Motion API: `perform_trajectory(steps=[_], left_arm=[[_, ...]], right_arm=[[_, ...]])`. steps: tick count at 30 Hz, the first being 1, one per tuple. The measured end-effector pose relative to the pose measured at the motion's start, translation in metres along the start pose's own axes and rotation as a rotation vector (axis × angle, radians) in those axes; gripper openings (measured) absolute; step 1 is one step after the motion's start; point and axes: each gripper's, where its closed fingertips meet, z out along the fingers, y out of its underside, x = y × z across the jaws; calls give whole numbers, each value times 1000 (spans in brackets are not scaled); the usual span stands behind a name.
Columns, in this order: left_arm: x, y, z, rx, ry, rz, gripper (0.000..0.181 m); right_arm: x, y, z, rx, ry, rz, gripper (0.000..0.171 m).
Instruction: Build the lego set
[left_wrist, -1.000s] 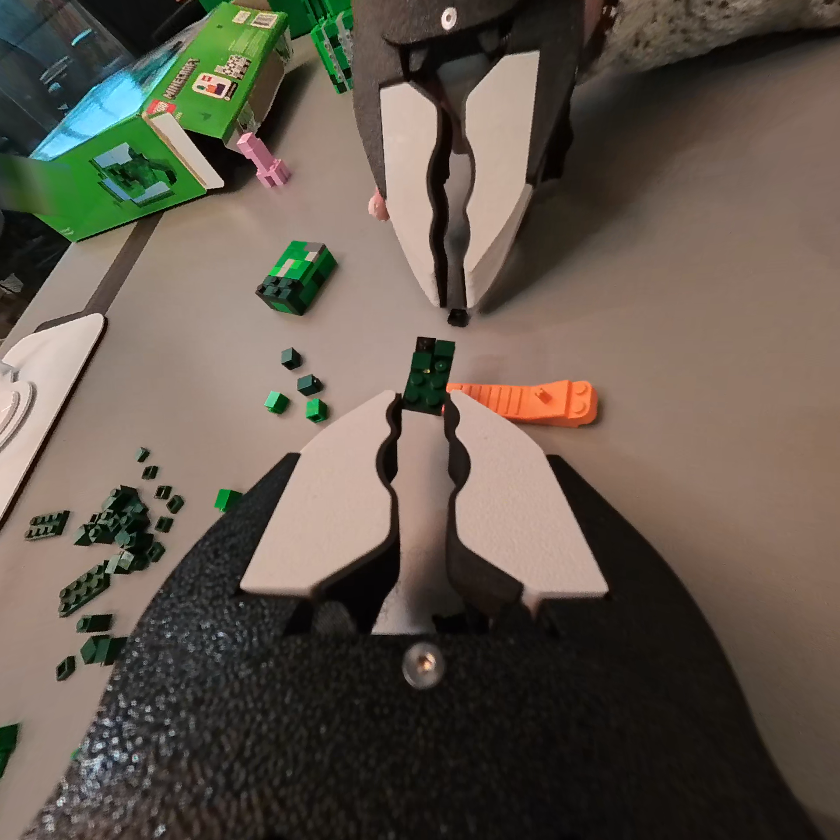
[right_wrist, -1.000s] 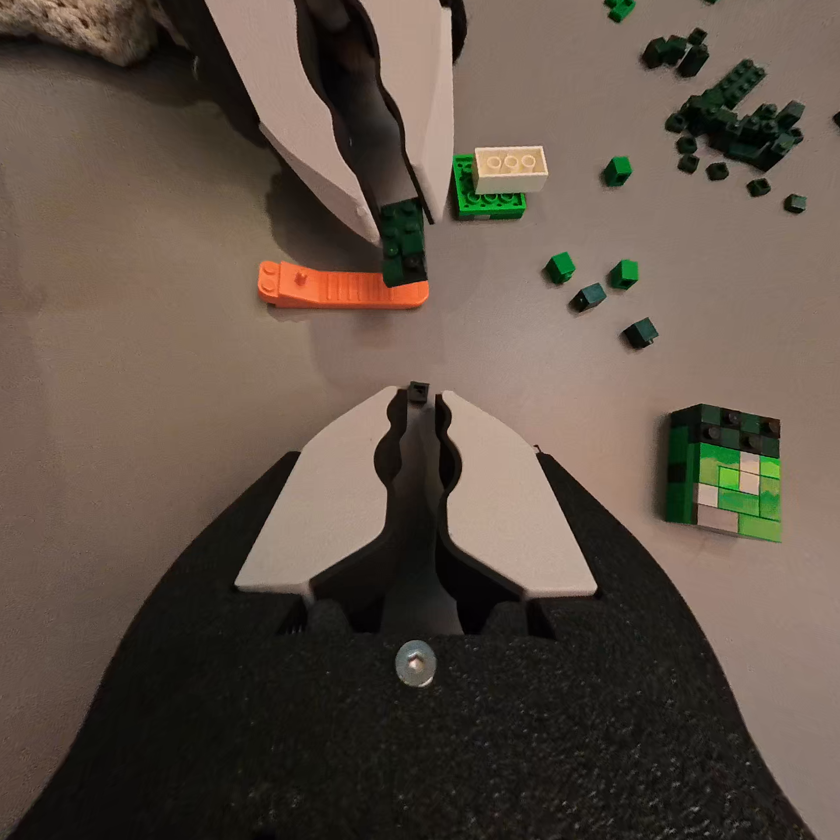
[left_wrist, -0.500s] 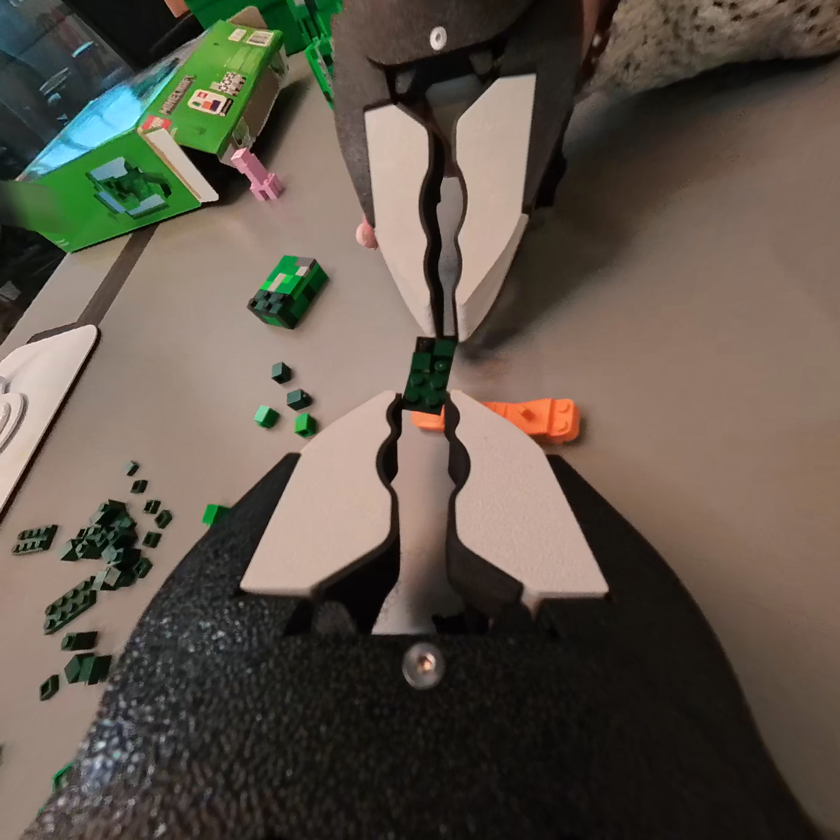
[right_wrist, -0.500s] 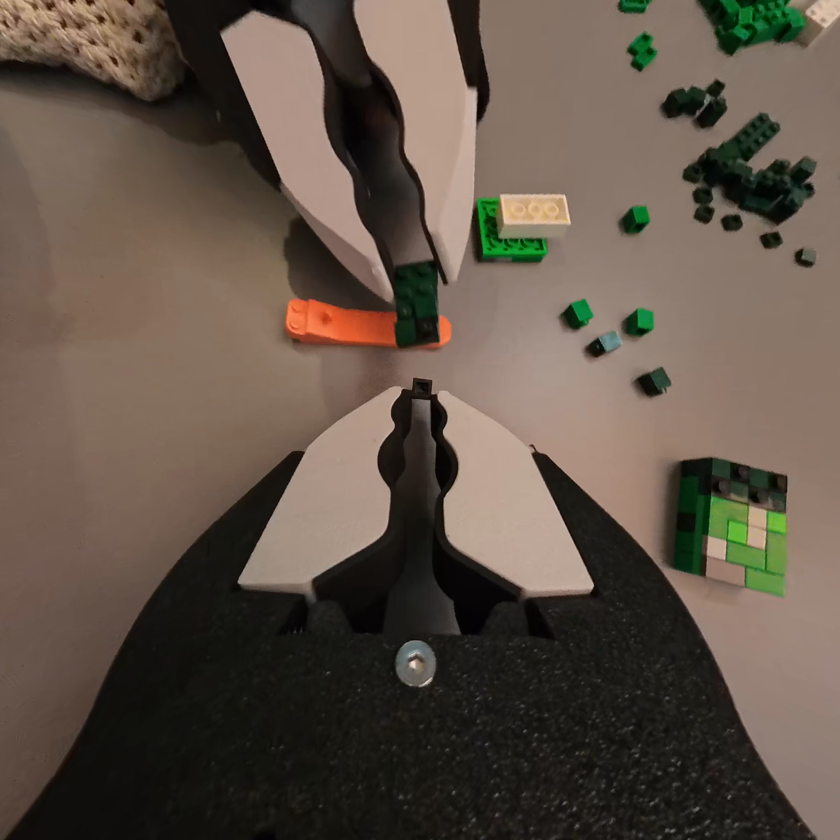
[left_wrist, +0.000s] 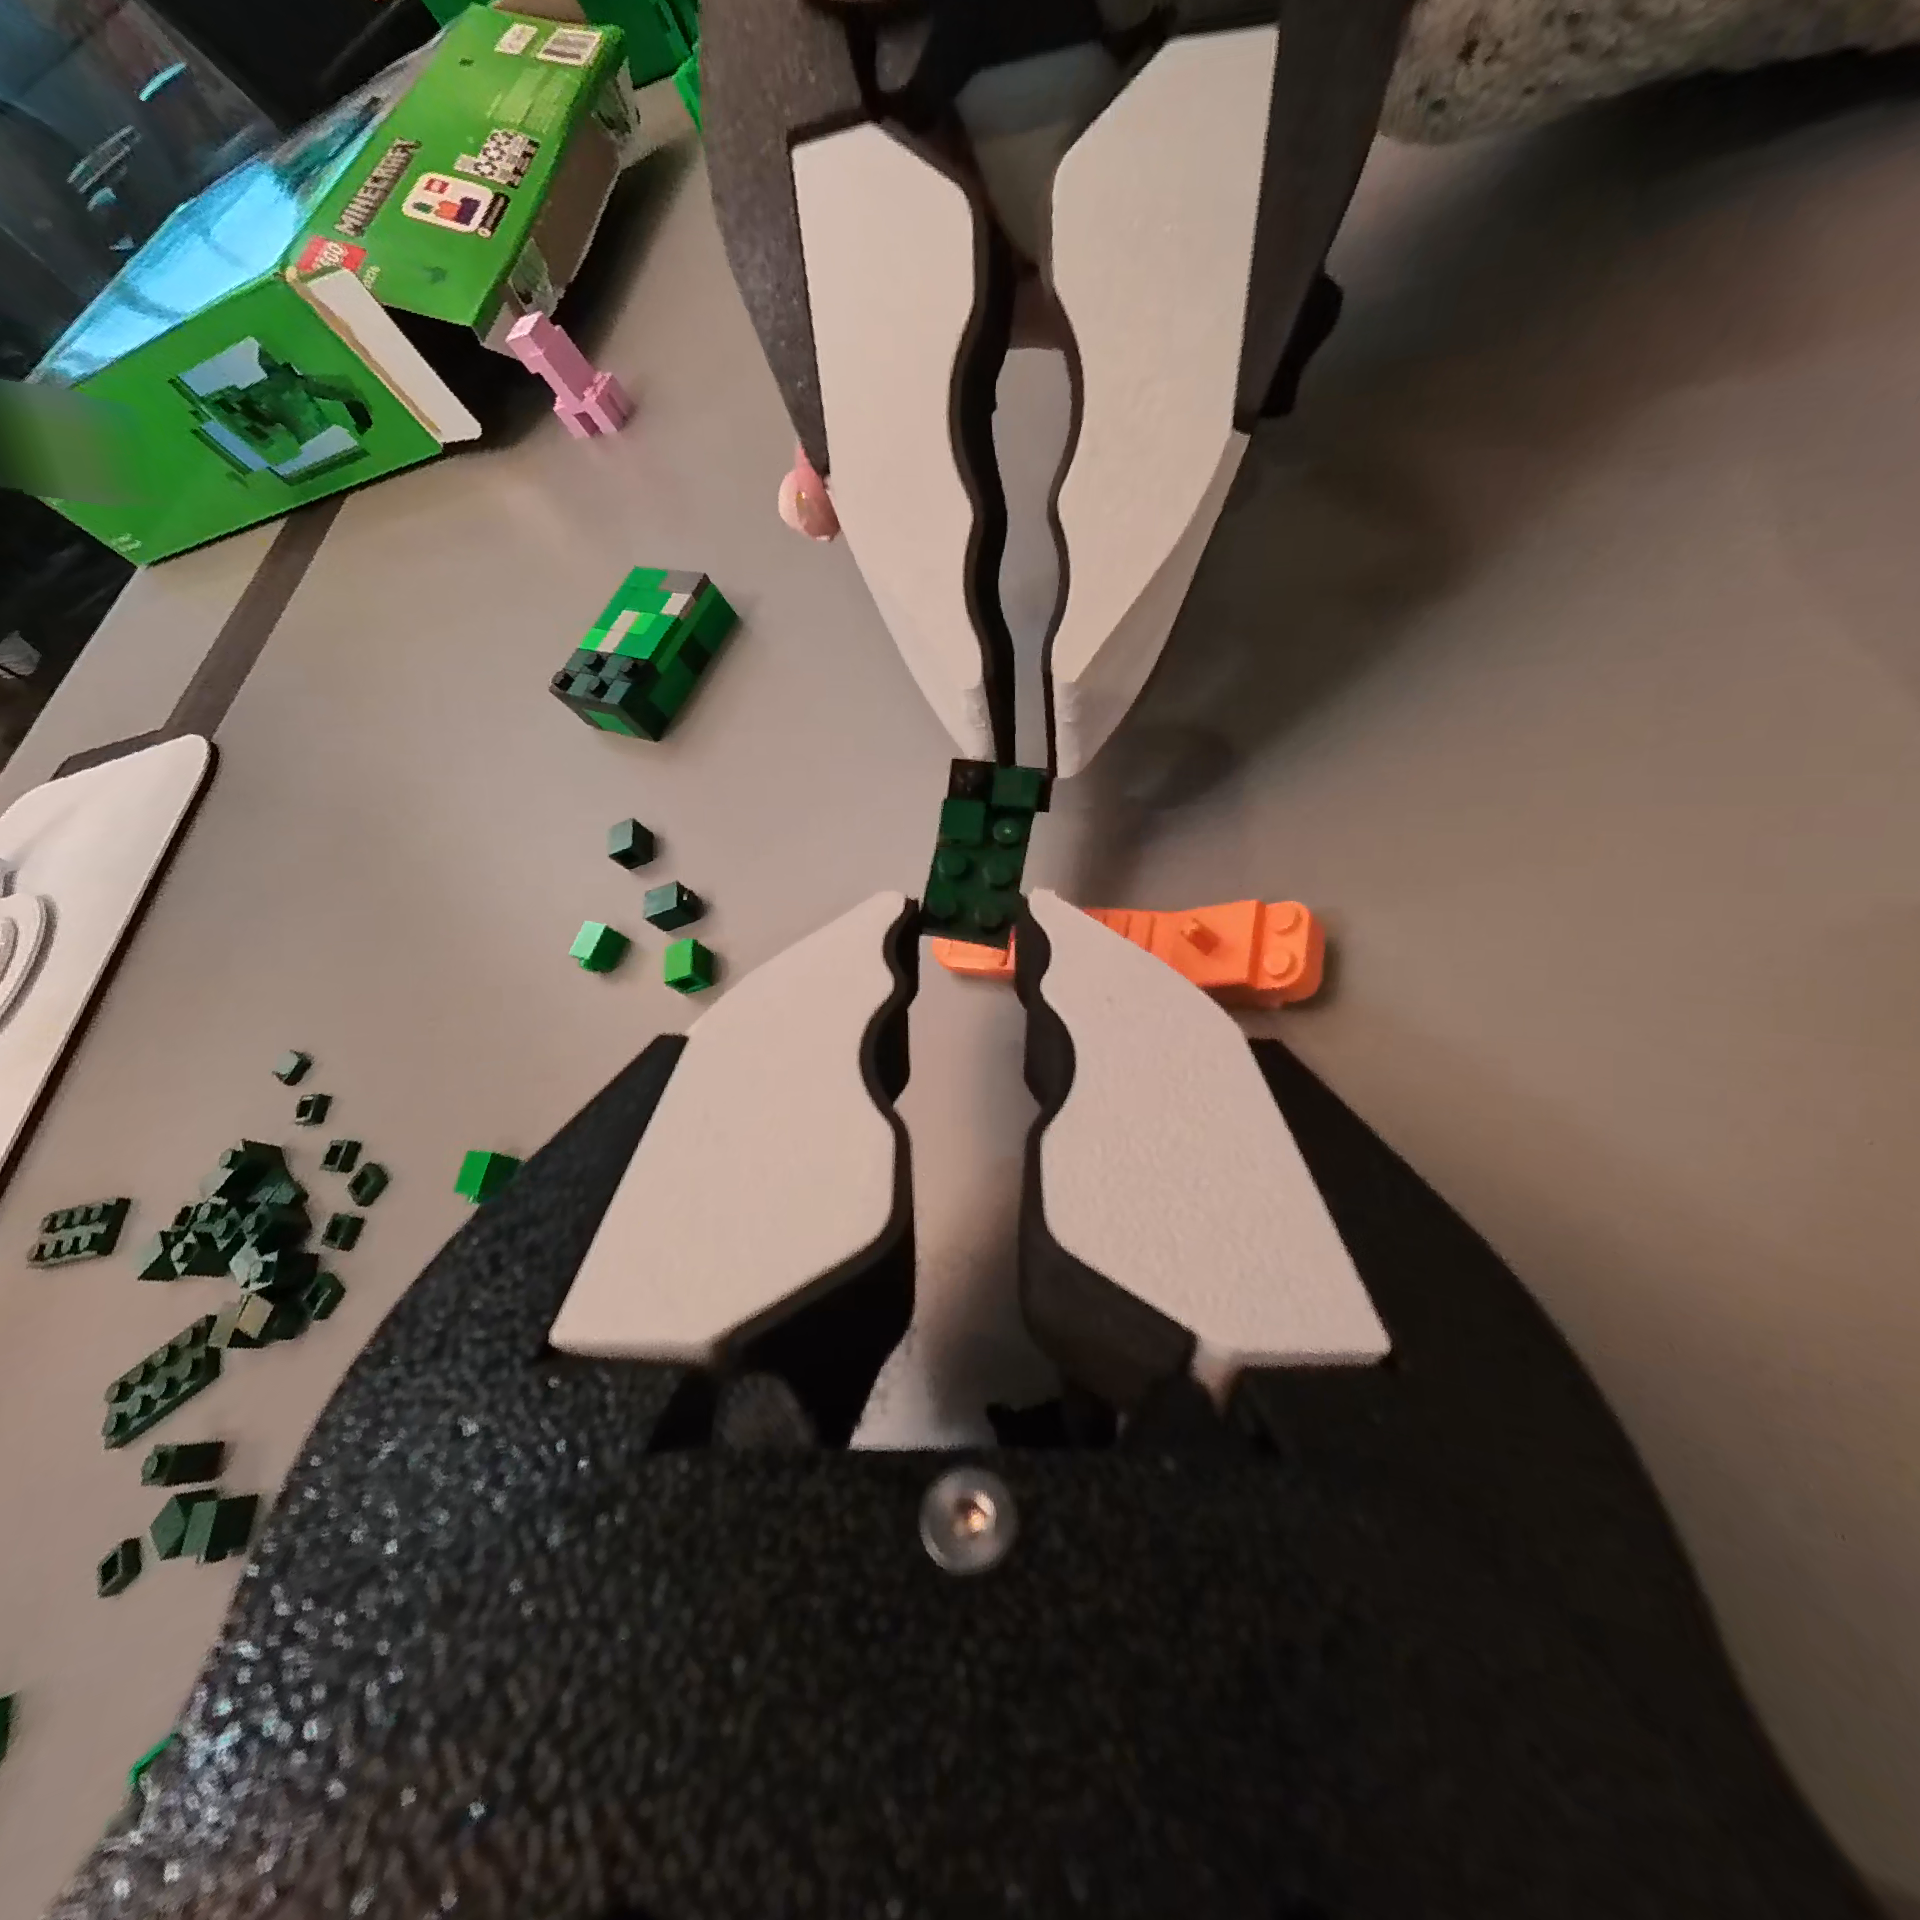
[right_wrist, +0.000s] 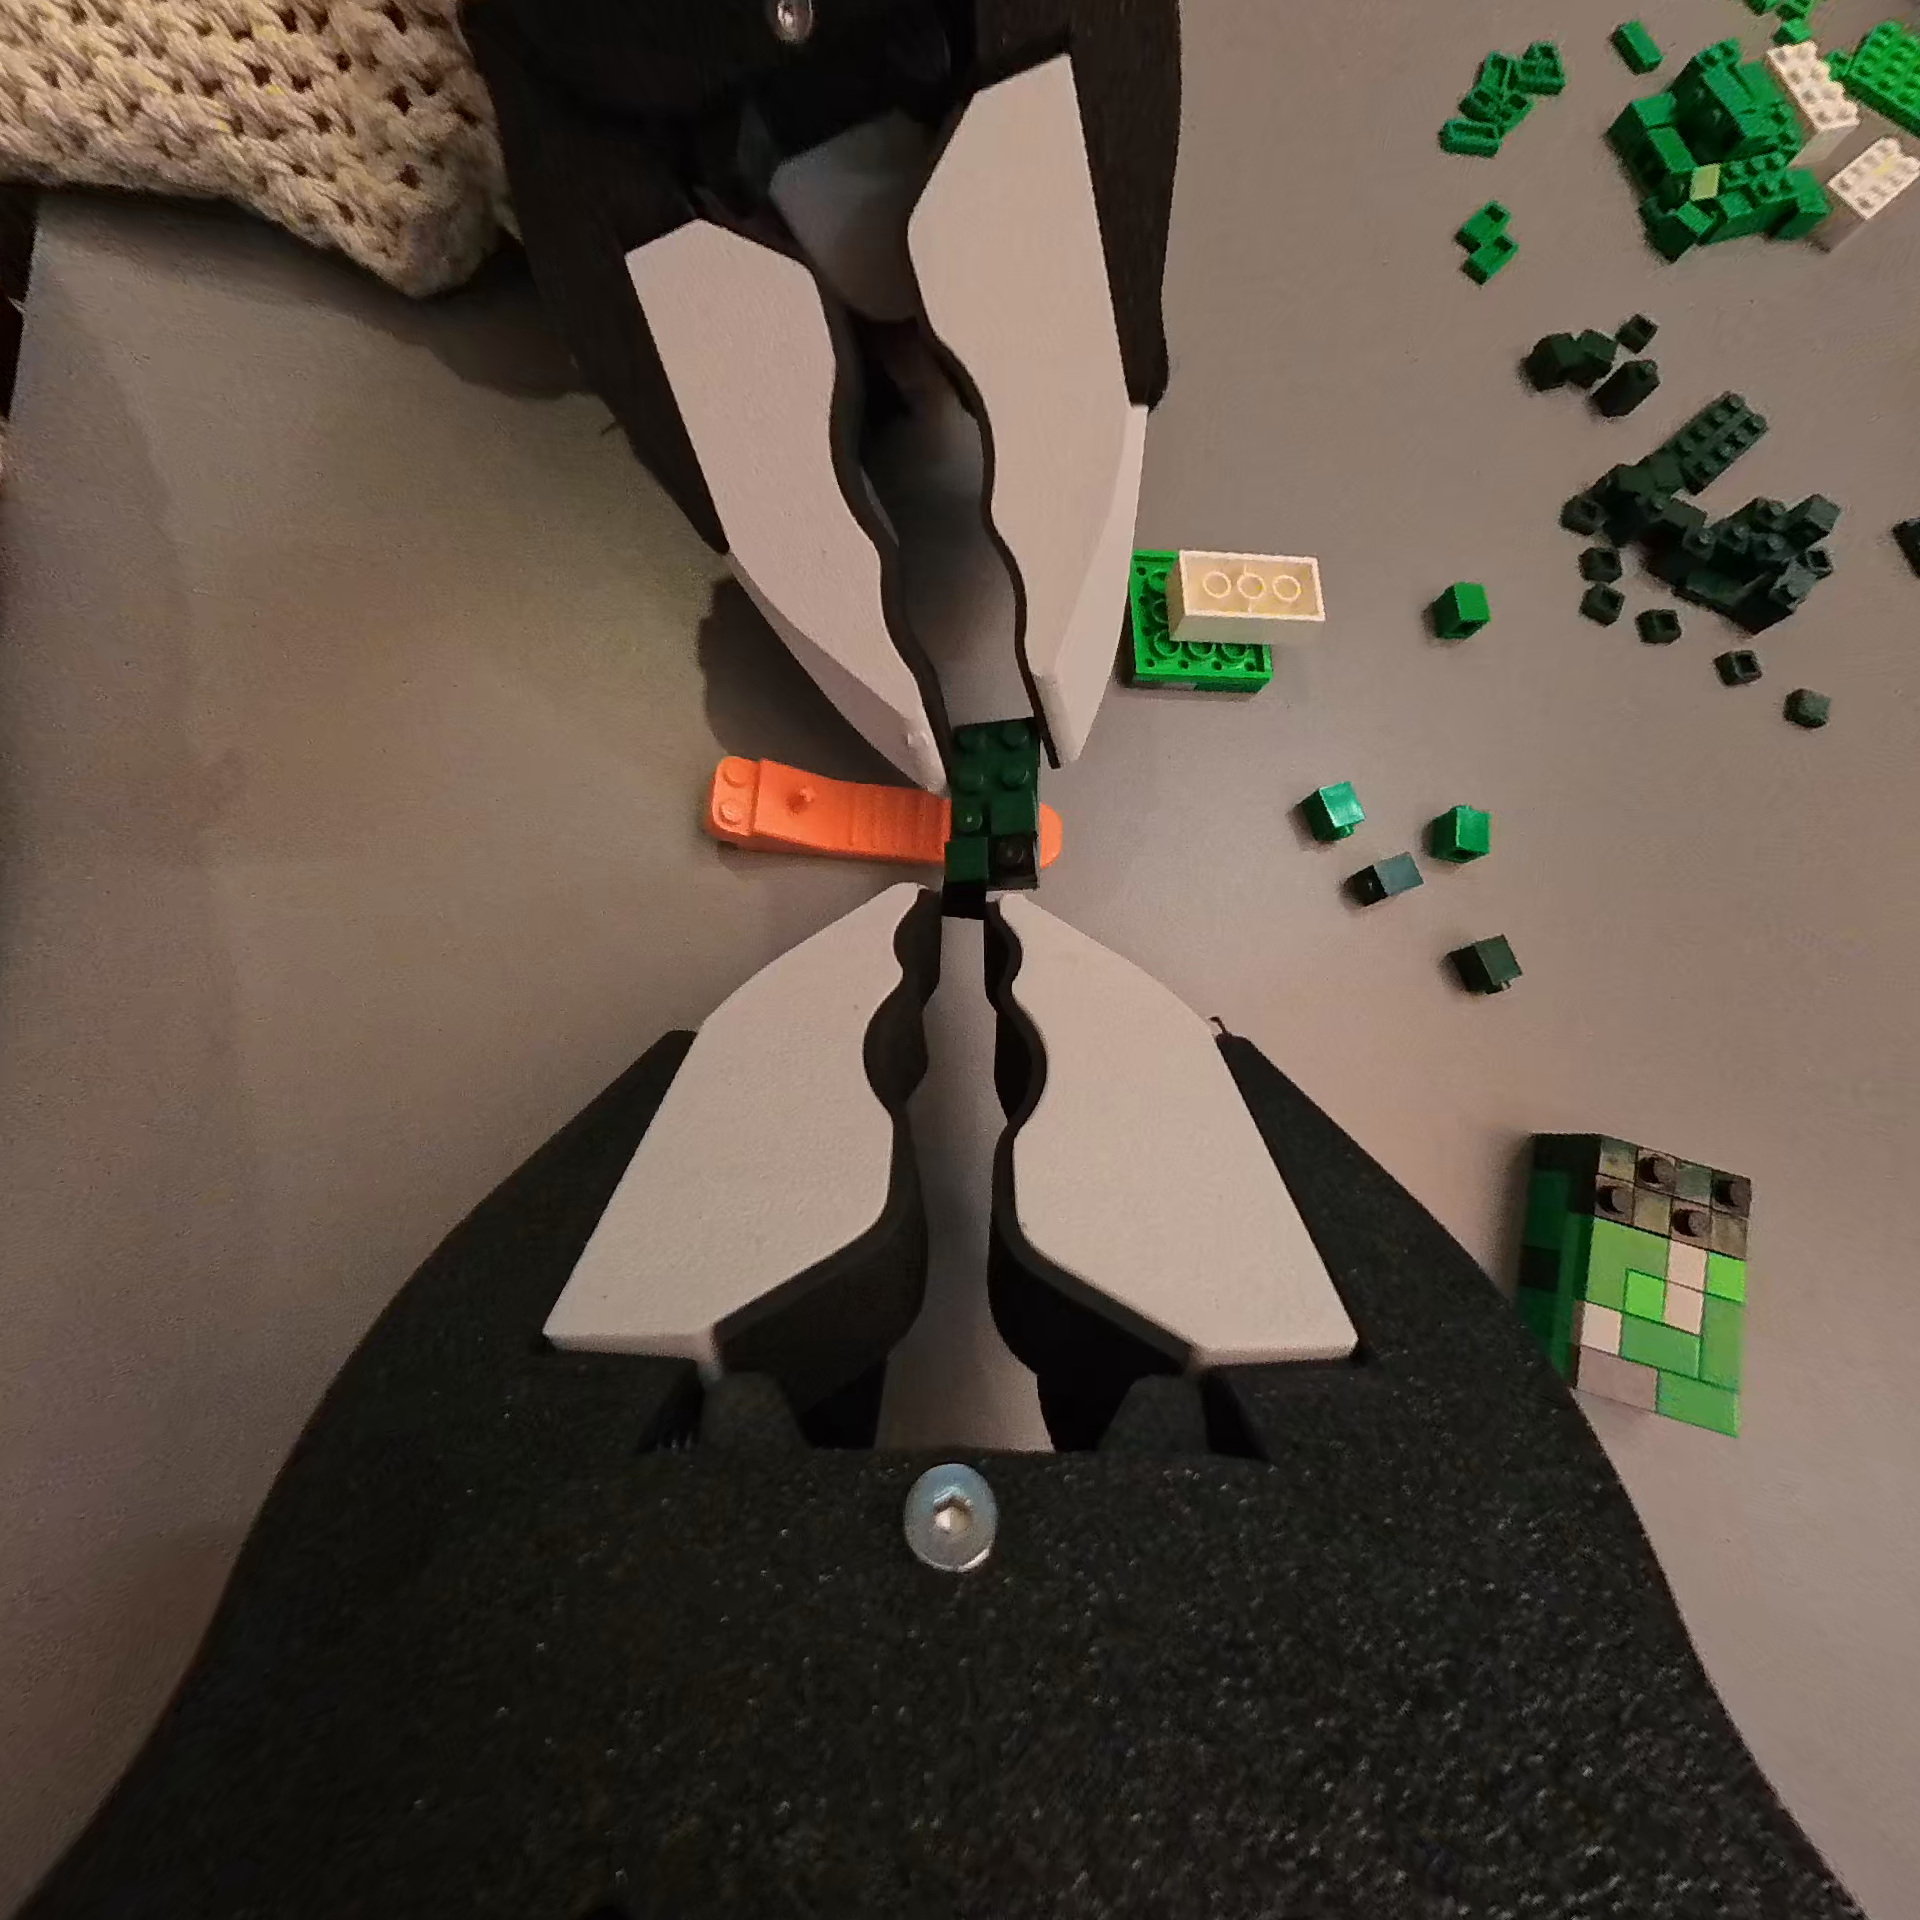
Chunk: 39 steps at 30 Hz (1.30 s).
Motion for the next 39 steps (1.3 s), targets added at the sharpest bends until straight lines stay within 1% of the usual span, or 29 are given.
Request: perform_trajectory(steps=[6,9,11,14,16,18,20,22,26,28,31,33,35,39], left_arm=[[1,1,1,-10,3,8,17],[1,1,1,-6,2,3,17],[0,0,0,-1,-1,-2,17],[-2,-1,0,6,-8,-11,17],[-4,0,-1,6,-20,-16,17],[-9,2,-2,3,-40,-30,17],[-15,5,-4,-2,-69,-51,17],[-24,7,-7,-1,-104,-76,17],[-32,-7,-18,104,-125,-139,17],[-35,-6,-19,107,-140,-139,17],[-34,-5,-18,94,-139,-128,17],[-32,-5,-17,93,-131,-123,17],[-30,-5,-17,90,-124,-120,17],[-27,-6,-15,88,-107,-120,17]], right_arm=[[-1,2,-1,-20,-11,-3,7],[5,16,-11,-144,0,-35,7],[11,34,-25,-302,-4,-47,7],[19,69,-54,-624,-13,-59,7],[19,93,-74,-850,-53,-43,7],[15,113,-90,-1048,-113,18,7],[13,129,-102,-1208,-146,45,7],[13,135,-108,-1291,-165,62,7],[13,130,-100,-1295,-209,37,7],[11,128,-94,-1294,-233,42,7],[18,124,-88,-1263,-187,31,7],[19,118,-86,-1188,-163,66,9],[20,112,-91,-1086,-120,109,18],[16,104,-96,-731,-42,227,24]])
